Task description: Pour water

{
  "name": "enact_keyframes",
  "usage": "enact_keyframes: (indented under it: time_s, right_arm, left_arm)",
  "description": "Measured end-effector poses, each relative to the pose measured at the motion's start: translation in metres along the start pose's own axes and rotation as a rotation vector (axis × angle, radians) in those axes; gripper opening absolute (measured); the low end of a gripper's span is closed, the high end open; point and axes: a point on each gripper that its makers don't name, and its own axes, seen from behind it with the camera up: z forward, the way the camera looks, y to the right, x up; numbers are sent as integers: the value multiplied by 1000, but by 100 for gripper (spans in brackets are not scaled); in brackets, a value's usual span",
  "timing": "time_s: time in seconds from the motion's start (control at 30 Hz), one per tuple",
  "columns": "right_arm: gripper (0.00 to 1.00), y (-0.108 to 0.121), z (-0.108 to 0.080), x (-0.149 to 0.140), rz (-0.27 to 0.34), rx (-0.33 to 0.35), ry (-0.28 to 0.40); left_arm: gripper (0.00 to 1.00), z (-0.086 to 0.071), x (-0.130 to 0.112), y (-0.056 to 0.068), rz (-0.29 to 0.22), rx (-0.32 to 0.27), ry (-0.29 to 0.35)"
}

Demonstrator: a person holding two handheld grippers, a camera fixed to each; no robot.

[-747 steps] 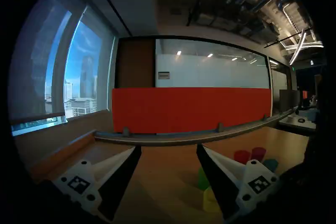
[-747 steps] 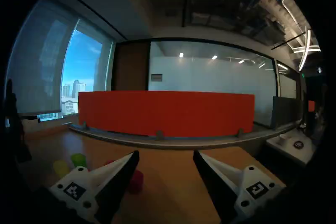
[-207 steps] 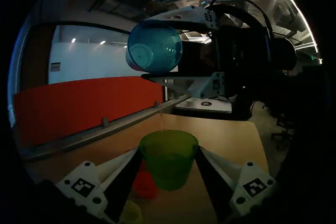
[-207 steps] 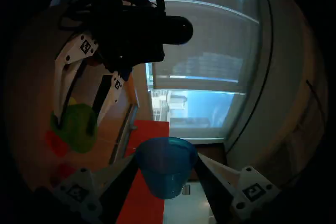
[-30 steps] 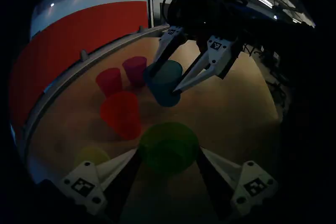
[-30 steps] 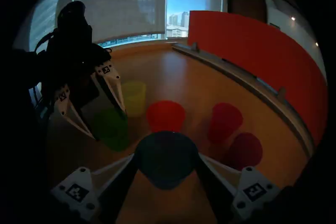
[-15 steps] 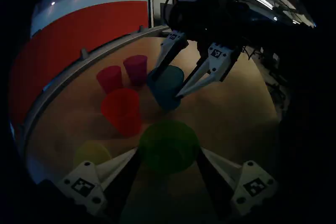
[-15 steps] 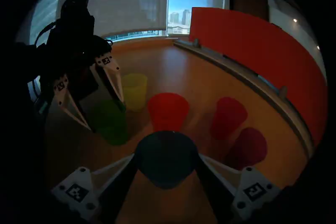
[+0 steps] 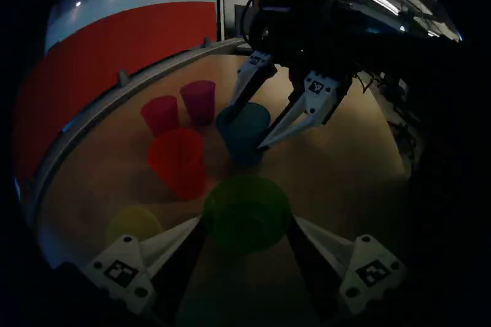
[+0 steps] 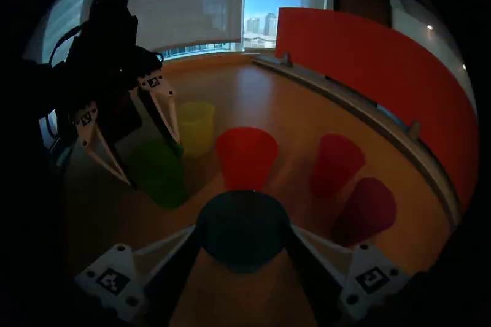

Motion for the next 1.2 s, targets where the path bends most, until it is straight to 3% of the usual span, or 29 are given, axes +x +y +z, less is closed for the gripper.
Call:
enact_keyframes:
  time_s: [0.2,0.33,0.67,1.2]
  right_arm:
    - [94,-1,-1,-4,4,-2,-10]
    - [100,0,-1,-6,7,-5,-19]
    - [100,-2,-3,-8,4,-7,-26]
    - [100,-1,-14,-12,0,-31,-28]
  left_arm:
    - [87,0,-1,1,-1,0,-5]
    - [90,1,-2,-1,-3,4,-10]
    - [97,0,-5,-4,8,24,-14]
    - [97,-10,-18,-2,-2,48,-27]
